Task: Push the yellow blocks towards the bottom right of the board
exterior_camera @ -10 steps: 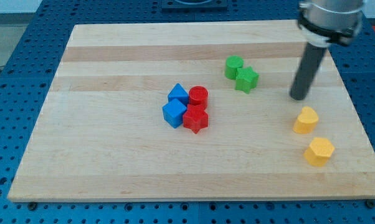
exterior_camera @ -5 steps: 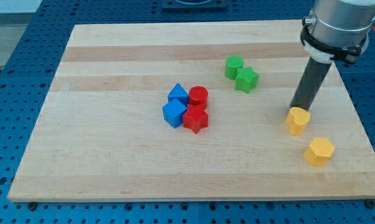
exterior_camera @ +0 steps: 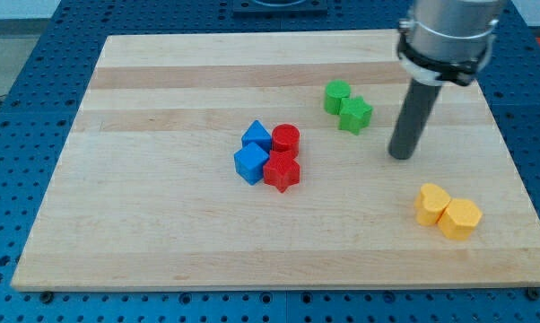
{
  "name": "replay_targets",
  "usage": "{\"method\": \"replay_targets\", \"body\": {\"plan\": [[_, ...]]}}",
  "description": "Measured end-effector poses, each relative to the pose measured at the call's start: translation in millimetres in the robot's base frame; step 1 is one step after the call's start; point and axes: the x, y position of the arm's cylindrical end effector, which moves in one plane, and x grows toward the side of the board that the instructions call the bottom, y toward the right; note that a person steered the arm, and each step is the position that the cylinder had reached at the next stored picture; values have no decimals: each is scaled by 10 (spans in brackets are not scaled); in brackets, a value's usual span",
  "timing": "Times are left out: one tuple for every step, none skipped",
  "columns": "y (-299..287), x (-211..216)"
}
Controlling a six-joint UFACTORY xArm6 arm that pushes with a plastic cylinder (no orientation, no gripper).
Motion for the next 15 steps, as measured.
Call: {"method": "replay_targets", "body": {"plan": [[-307, 69], [-558, 298], [-572, 513], [-568, 540], [-356, 539], [-326, 562], [-213, 679], [-211, 781], [-210, 827], [-106, 853], [-10, 876], [129, 922], [206, 931], [312, 930], [308, 929]]}}
